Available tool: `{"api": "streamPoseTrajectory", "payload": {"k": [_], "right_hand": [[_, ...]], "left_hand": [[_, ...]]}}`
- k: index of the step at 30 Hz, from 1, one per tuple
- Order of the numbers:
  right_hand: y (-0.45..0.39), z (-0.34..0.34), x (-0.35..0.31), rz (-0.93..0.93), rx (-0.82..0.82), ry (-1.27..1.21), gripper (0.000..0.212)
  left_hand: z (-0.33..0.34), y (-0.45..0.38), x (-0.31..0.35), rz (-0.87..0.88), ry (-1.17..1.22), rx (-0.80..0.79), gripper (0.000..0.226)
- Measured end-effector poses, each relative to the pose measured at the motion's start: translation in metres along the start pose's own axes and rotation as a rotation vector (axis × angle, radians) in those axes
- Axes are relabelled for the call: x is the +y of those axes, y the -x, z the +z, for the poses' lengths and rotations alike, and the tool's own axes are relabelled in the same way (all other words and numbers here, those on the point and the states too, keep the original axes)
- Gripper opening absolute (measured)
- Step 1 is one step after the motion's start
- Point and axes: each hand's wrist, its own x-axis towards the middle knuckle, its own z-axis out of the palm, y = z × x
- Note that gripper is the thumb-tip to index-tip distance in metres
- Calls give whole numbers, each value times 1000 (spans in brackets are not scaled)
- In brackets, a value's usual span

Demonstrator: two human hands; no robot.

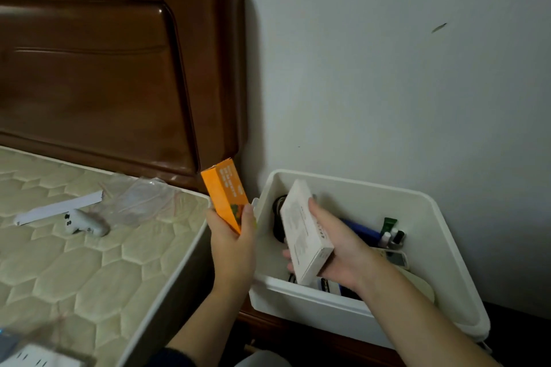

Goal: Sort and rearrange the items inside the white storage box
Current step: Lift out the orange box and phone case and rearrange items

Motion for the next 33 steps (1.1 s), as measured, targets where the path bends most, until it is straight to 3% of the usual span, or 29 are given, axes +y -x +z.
{"api": "streamPoseTrajectory", "payload": {"k": [4, 9, 17, 23, 30, 33], "right_hand": [[-19, 8, 2, 105, 25, 38, 47], [-41, 28, 5, 177, 115, 200, 52], [-57, 52, 16, 192, 22, 258, 56], [-67, 56, 32, 110, 39, 483, 40], [-75, 47, 37, 83, 62, 771, 5], [-80, 42, 36, 49, 95, 818, 22]], "left_hand": [[3, 4, -7, 14, -13, 18, 19], [2, 4, -6, 70, -36, -26, 21], [2, 6, -5, 137, -34, -28, 23], [2, 6, -6, 132, -37, -24, 26], [3, 5, -8, 127, -59, -14, 29], [2, 5, -7, 132, -82, -24, 29]]}}
